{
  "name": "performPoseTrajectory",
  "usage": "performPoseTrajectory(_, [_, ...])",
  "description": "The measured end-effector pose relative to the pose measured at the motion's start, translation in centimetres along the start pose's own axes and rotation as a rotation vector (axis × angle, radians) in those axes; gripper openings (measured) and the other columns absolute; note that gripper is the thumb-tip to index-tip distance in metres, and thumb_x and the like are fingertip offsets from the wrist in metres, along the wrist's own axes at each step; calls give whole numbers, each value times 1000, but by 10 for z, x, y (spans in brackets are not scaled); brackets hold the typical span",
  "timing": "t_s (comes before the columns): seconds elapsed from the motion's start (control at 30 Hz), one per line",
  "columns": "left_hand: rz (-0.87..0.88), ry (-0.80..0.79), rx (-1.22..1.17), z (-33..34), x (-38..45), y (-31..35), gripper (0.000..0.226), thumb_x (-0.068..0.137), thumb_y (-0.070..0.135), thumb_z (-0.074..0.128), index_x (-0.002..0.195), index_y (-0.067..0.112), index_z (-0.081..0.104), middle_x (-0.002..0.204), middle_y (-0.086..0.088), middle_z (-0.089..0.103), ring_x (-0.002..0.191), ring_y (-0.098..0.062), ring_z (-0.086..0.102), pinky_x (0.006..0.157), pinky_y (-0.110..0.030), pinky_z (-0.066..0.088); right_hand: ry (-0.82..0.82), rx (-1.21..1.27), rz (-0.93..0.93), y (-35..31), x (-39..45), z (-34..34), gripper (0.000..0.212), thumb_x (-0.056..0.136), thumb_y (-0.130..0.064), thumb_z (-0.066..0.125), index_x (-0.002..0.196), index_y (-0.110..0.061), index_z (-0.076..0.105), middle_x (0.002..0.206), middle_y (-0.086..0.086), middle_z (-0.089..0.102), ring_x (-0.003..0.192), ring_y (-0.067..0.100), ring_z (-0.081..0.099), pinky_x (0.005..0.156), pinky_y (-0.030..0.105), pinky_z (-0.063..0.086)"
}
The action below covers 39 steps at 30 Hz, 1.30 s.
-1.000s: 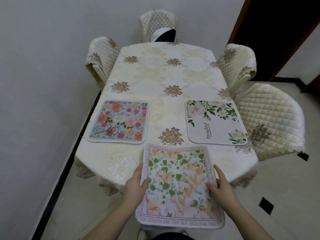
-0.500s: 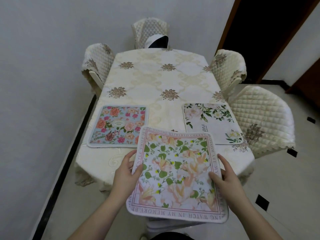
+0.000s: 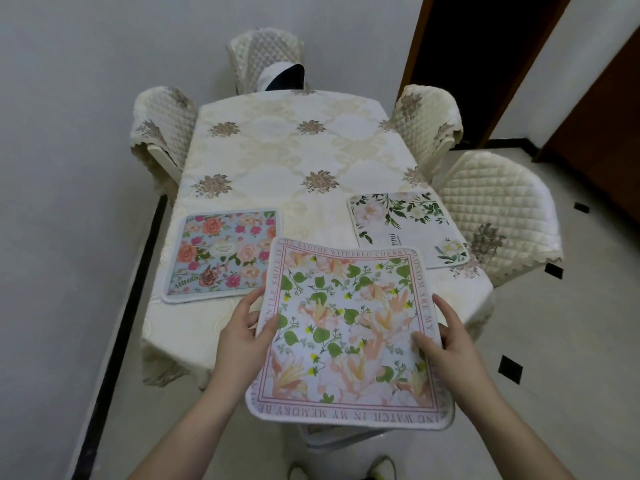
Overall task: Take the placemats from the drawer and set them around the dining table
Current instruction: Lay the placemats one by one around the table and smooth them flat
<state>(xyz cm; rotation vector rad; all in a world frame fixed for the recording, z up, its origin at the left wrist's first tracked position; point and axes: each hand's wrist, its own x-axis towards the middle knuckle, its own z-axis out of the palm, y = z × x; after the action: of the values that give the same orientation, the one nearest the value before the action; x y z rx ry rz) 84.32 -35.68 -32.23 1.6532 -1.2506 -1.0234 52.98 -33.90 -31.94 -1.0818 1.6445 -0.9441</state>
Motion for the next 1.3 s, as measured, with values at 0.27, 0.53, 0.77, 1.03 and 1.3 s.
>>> performPoseTrajectory(0.27, [51,-100,10,39,-3,20,51,92,19,67,137,33,48,97,8,74,75,4,70,55,-9,48,80,31,15,18,-9,-32,70,93,-5,62,145,-39,31,110,-2,72,91,13,73,78,39,60])
performPoseTrajectory(0.53, [121,-242,74,126,-16,57,48,95,23,63,137,36,46,108,11,72,80,4,70,58,-11,52,213,106,39,50,-34,-121,65,93,-6,61,140,-41,35,104,0,74,86,17,74,74,41,61])
performPoseTrajectory(0.77, [198,-408,134,262,-50,111,48,95,28,62,137,40,45,102,11,74,77,-3,73,66,-34,60,406,192,77,99,-71,-254,64,92,-6,63,143,-35,38,106,-1,74,89,19,74,78,51,59])
performPoseTrajectory(1.03, [259,-545,123,392,-87,171,43,94,25,62,131,42,48,90,9,75,74,-4,72,63,-23,56,608,259,101,128,-109,-372,64,92,-3,61,143,-34,39,103,1,75,84,19,75,77,49,60])
performPoseTrajectory(1.3, [319,-631,131,478,-85,213,44,93,24,65,132,38,50,93,9,75,70,-3,72,62,-25,59,706,298,132,145,-102,-443,64,92,-6,62,143,-38,38,106,1,74,89,22,74,80,53,58])
